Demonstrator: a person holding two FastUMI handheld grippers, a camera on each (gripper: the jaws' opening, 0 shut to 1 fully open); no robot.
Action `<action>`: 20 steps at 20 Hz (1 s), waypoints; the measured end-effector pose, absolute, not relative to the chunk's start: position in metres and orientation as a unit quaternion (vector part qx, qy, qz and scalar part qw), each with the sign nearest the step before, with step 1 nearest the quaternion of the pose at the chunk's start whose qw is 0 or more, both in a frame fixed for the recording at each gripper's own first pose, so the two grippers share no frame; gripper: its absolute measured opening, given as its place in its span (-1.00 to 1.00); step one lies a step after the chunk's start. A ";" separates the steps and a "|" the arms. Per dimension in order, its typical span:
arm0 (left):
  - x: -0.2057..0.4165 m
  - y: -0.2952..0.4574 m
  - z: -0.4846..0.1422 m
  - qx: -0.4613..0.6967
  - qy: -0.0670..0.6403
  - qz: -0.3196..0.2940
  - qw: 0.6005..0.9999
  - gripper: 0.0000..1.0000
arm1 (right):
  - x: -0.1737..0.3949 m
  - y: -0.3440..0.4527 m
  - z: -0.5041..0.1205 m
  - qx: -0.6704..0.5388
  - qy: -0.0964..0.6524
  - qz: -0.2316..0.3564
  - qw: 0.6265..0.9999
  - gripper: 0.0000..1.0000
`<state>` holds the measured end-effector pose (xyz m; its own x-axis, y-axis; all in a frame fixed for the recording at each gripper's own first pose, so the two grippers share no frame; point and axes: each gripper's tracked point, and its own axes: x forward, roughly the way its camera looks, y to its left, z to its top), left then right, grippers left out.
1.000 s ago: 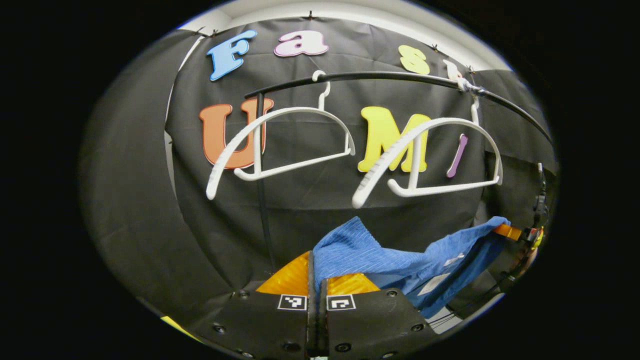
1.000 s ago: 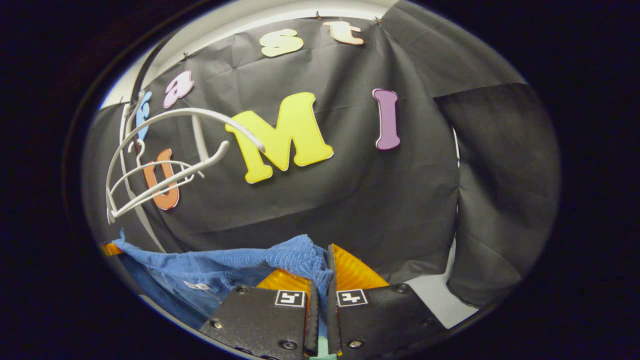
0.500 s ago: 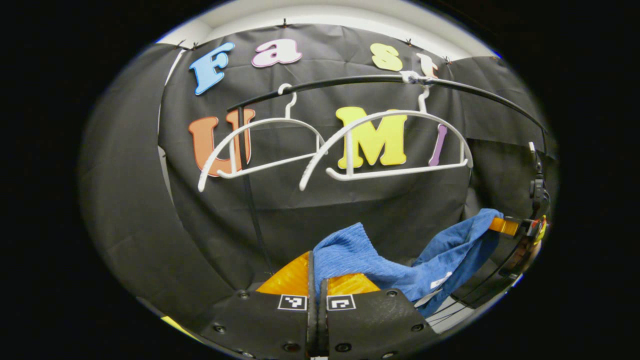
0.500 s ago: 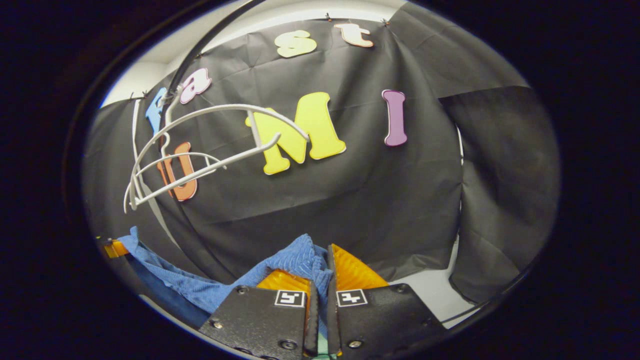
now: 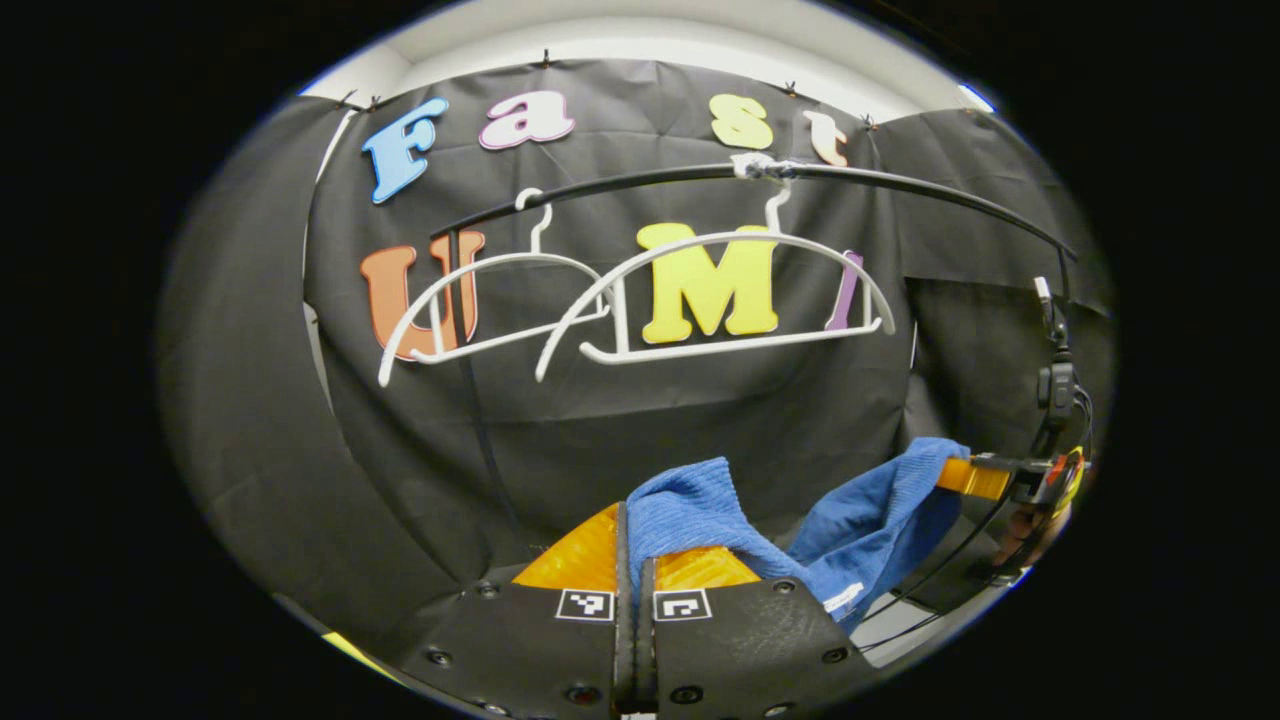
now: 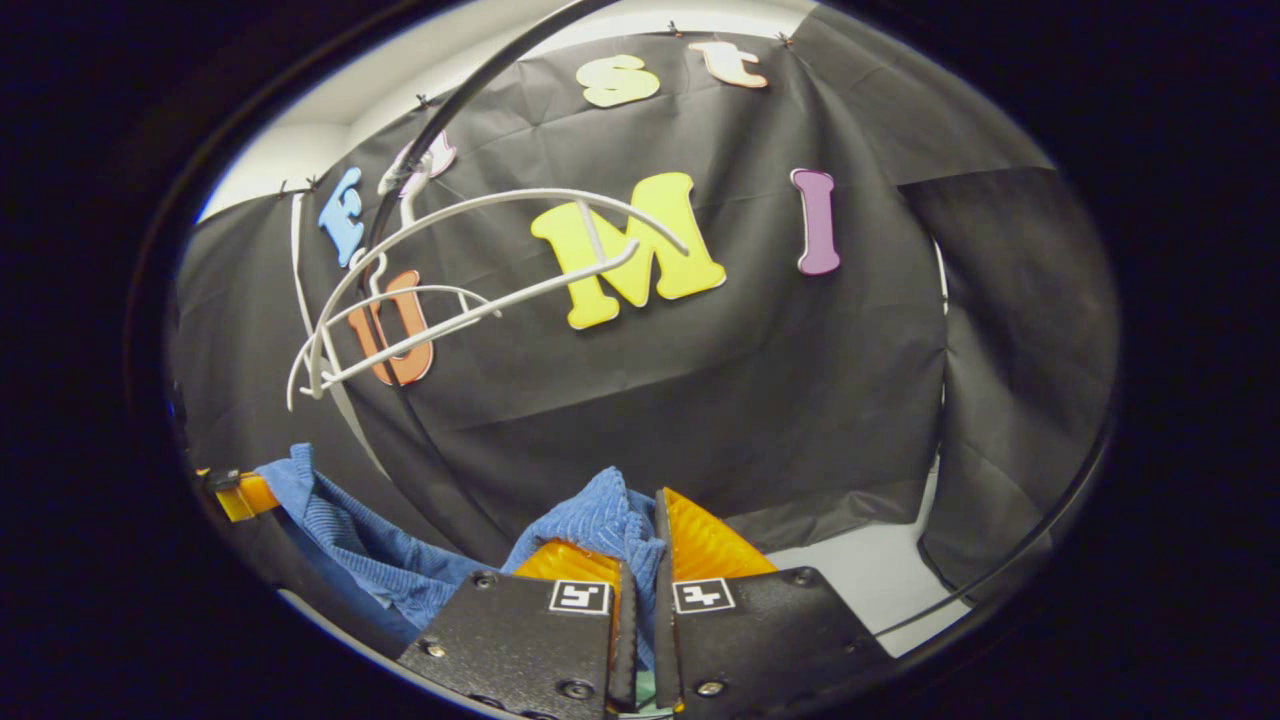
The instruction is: Grasp the clothes on the hanger with both hands and then place them into the laundry hamper below.
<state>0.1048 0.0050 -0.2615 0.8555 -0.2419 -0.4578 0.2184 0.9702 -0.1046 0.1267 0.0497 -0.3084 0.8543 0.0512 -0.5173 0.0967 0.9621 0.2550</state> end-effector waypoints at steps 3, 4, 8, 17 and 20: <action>0.098 -0.009 -0.258 -0.035 0.237 -0.131 0.962 -0.99 | 0.123 0.074 -0.305 0.148 0.272 0.016 0.951 -0.80; 0.097 -0.012 -0.259 -0.034 0.238 -0.132 0.962 -0.99 | 0.123 0.082 -0.305 0.151 0.274 0.024 0.949 -0.80; 0.088 -0.026 -0.269 -0.045 0.251 -0.141 0.957 -0.99 | 0.121 0.112 -0.308 0.169 0.279 0.066 0.943 -0.80; 0.087 -0.045 -0.358 -0.086 0.316 -0.130 0.936 -0.99 | 0.121 0.142 -0.400 0.201 0.360 0.081 0.907 -0.79; 0.081 -0.061 -0.408 -0.092 0.359 -0.136 0.919 -0.99 | 0.130 0.141 -0.451 0.183 0.405 0.074 0.893 -0.80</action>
